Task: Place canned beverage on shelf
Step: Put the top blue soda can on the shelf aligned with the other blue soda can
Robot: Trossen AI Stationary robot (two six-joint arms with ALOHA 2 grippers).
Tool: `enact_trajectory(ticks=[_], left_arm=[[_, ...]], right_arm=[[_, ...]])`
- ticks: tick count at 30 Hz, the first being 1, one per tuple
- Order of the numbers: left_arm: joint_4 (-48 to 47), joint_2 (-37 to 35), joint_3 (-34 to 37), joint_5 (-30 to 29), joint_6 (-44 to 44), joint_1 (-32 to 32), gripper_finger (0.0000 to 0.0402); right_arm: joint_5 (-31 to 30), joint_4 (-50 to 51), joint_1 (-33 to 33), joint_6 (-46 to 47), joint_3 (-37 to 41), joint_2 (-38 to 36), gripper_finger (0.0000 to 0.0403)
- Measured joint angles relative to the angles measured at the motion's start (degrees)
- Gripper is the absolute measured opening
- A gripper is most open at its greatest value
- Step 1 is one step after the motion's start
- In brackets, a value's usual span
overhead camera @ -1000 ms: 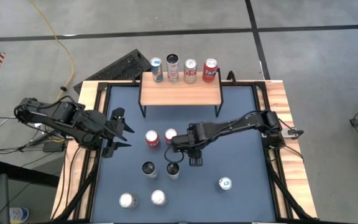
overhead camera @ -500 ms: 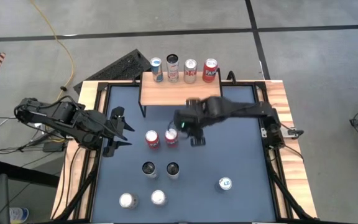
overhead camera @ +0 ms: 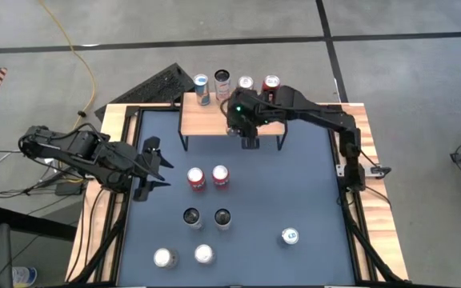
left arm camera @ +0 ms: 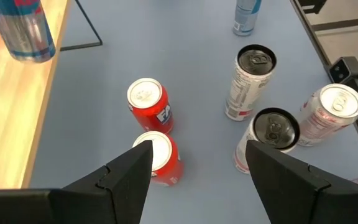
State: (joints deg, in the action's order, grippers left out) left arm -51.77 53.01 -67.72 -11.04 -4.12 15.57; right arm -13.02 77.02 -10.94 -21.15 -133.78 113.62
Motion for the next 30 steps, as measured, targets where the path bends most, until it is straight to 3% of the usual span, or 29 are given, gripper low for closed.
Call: enact_trajectory(ticks=[14,30], left_arm=[[0.3,0.0,0.0,-0.3,0.2,0.0,0.0249],[0.3,0.0,0.0,-3.1,1.5,0.0,0.0249]], right_arm=[[5.7,1.2,-8.0,-5.0,0.0,0.2,0.0202],[9.4,2.9,-11.2,-8.9,0.0,1.1,0.0203]])
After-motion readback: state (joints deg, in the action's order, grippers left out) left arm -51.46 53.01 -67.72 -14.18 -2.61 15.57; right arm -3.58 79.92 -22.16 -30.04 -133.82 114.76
